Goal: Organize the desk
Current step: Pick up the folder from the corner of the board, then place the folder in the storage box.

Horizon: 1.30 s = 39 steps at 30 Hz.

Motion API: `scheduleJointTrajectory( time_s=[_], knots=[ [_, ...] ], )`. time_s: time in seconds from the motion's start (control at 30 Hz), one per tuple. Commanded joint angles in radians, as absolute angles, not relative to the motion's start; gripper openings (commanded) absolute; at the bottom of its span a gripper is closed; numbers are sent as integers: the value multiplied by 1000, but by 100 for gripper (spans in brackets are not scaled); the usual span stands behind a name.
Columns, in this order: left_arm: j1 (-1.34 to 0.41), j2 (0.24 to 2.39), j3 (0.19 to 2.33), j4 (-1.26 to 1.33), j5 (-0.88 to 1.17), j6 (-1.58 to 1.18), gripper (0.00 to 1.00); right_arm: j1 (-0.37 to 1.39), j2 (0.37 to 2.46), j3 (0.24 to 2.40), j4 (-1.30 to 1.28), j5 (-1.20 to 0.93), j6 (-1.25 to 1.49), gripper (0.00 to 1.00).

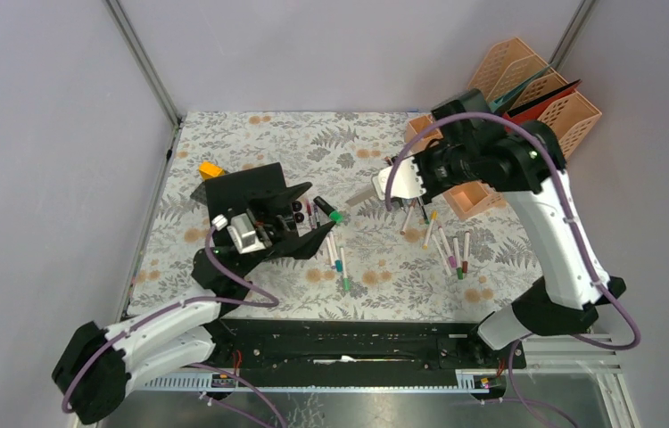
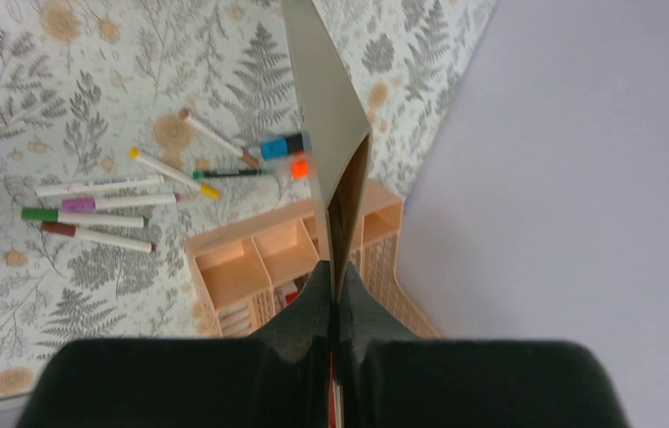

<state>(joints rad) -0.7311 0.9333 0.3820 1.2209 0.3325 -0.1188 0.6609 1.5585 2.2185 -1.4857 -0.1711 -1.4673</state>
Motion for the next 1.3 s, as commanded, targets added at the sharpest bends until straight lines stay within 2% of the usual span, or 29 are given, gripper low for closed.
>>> scheduleJointTrajectory(
  time_s=[0.0, 0.2, 0.63, 0.9, 1.27],
  knots=[
    [-726, 798, 339, 1064, 245, -107, 96, 667, 1452, 2202, -1485, -9, -1435, 0],
    [-727, 720, 313, 948, 249, -120, 98, 667, 1363, 2135, -1485, 129, -1400, 0],
    [-727, 659, 229, 947, 253, -153, 99, 642, 1267, 1934, -1482, 309, -1339, 0],
    [-727, 669, 218, 962, 268, -161, 99, 364, 1353, 1996, -1482, 153, -1527, 0],
    [-727, 670, 217, 966, 268, -158, 99, 273, 1419, 2054, -1483, 3, -1663, 0]
  ],
)
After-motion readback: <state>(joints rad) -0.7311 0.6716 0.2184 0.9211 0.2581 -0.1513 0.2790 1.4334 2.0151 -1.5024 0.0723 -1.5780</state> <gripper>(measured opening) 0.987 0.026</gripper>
